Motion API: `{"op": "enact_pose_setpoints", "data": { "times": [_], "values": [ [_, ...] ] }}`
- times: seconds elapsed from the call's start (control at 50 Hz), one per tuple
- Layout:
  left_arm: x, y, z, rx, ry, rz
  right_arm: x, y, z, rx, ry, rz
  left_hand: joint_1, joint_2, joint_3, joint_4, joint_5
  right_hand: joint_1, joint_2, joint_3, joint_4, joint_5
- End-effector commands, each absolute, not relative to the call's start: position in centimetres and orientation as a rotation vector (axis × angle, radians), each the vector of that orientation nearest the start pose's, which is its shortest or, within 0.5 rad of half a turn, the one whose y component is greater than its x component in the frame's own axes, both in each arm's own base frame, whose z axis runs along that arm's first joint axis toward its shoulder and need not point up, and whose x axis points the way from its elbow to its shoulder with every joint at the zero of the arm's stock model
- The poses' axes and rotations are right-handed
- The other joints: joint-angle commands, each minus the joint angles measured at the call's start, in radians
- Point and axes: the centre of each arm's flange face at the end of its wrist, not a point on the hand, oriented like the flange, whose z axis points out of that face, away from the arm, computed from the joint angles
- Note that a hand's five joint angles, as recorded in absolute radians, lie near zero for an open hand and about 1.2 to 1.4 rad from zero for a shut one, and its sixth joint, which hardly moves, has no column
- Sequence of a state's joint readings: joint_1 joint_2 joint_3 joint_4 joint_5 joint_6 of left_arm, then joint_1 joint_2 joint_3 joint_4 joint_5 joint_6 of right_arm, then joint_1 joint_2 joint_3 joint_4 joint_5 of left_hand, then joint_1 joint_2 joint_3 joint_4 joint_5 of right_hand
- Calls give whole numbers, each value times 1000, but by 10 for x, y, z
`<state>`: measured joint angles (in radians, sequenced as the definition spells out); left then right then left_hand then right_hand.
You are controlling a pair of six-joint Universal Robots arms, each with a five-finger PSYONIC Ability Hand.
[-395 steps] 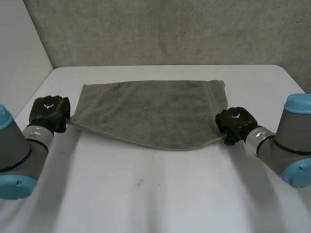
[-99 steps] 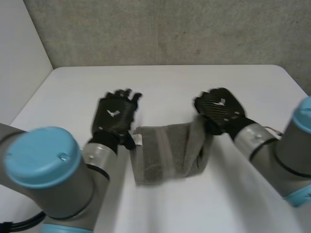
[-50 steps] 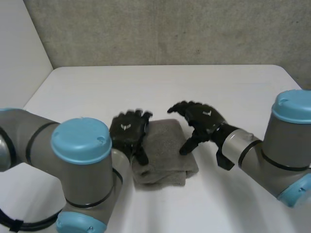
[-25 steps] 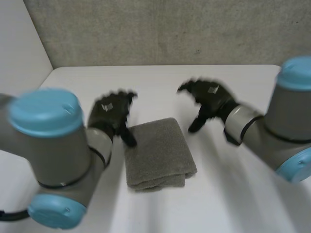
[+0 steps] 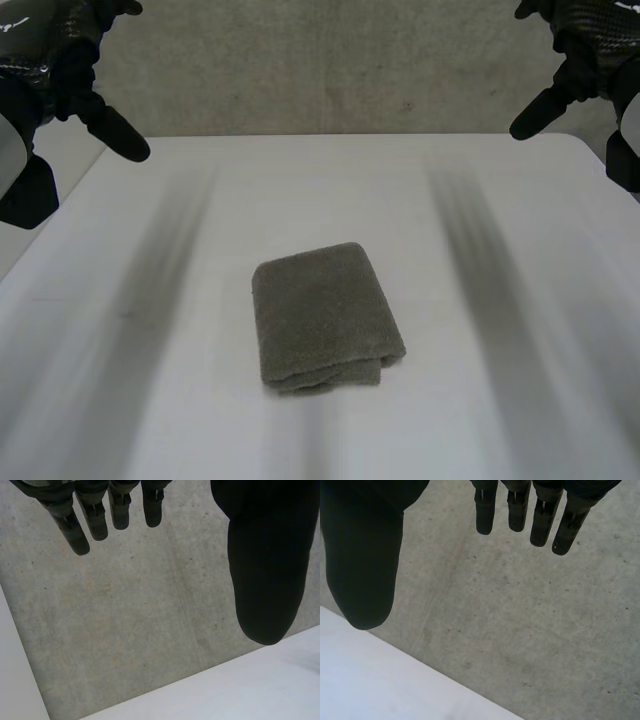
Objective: Fold the towel.
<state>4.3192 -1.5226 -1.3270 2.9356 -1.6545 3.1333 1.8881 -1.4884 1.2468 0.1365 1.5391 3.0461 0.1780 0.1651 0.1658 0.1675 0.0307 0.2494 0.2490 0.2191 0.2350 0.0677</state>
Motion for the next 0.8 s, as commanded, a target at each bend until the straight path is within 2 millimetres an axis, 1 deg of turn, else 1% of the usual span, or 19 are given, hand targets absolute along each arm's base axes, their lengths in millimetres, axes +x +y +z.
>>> {"op": "enact_pose_setpoints", "data": {
  "times": [0.02,0.12,0.4,0.6,0.64,0.8],
  "values": [
    [-228,-219,376,355,2290,-2471,233,-263,364,-493,1937,-2178,-3,10,10,8,-30,-75,-75,-45,-60,-68],
    [-228,-216,376,364,2288,-2473,233,-258,363,-512,1940,-2189,-3,10,10,8,-30,-75,-75,-45,-60,-68],
    [-227,-213,374,426,2239,-2441,232,-256,360,-533,1951,-2202,-3,9,9,7,-31,-75,-75,-45,-60,-68],
    [-226,-209,379,418,2159,-2514,229,-252,364,-522,1942,-2214,-3,9,9,7,-31,-75,-75,-45,-60,-68],
    [-224,-205,383,411,2133,-2541,229,-252,365,-522,1934,-2211,-3,9,9,7,-31,-75,-75,-45,-60,-68],
    [-222,-201,385,410,2097,-2551,229,-251,366,-523,1928,-2212,-3,9,9,7,-31,-75,-75,-45,-60,-68]
  ]
}}
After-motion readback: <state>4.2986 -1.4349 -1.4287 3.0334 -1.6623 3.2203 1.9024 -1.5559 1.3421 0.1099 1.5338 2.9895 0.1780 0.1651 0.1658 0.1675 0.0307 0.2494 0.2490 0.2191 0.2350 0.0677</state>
